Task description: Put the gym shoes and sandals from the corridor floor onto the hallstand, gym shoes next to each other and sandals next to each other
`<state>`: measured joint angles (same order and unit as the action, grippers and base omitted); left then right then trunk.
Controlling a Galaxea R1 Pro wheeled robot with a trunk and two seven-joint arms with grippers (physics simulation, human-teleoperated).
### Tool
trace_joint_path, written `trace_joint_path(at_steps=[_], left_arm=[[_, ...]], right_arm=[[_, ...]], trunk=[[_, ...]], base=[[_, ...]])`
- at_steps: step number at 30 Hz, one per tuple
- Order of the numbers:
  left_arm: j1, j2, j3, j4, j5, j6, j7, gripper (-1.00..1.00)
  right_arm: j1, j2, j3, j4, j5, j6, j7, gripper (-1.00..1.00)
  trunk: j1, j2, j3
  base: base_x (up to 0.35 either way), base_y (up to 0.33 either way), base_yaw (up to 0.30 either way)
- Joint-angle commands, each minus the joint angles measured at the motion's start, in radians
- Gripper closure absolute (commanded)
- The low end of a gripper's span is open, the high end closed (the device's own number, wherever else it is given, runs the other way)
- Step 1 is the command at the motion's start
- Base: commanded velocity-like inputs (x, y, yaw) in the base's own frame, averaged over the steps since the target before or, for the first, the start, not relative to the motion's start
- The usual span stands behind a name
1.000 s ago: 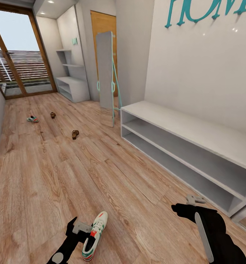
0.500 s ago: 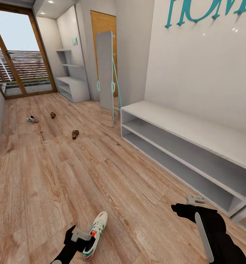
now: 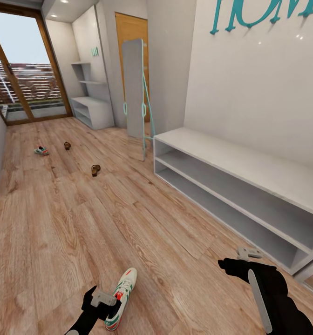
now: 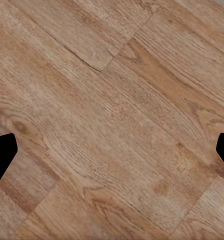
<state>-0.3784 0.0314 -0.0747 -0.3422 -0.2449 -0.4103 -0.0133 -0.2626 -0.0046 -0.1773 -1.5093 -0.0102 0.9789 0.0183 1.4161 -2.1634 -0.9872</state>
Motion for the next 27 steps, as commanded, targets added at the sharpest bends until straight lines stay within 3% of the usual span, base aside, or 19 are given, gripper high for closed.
trace_joint_path(at_steps=[1,15,22,27], left_arm=[[-0.001,0.001,-0.005,0.0,0.001,-0.002,0.001,-1.0],[-0.001,0.001,-0.004,-0.002,0.002,0.006,-0.023,-1.0],[-0.003,0.001,-0.004,-0.007,0.002,0.1,-0.077,-1.0],[-0.003,0.001,-0.004,-0.016,0.002,0.124,-0.085,-1.0]], right_arm=[[-0.001,0.0,-0.001,-0.001,-0.001,0.004,0.002,-1.0],[-0.001,0.0,-0.001,-0.001,-0.001,0.004,0.002,-1.0],[-0.001,0.0,-0.012,-0.002,-0.001,0.004,0.002,-1.0],[-0.001,0.0,-0.016,-0.002,-0.001,0.004,0.002,-1.0]], trunk=[[0.0,0.0,-0.002],[0.046,-0.084,-0.061],[0.073,-0.133,-0.094],[0.092,-0.168,-0.118]], base=[[0.0,0.0,0.0],[0.0,0.0,0.0],[0.0,0.0,0.0],[0.0,0.0,0.0]])
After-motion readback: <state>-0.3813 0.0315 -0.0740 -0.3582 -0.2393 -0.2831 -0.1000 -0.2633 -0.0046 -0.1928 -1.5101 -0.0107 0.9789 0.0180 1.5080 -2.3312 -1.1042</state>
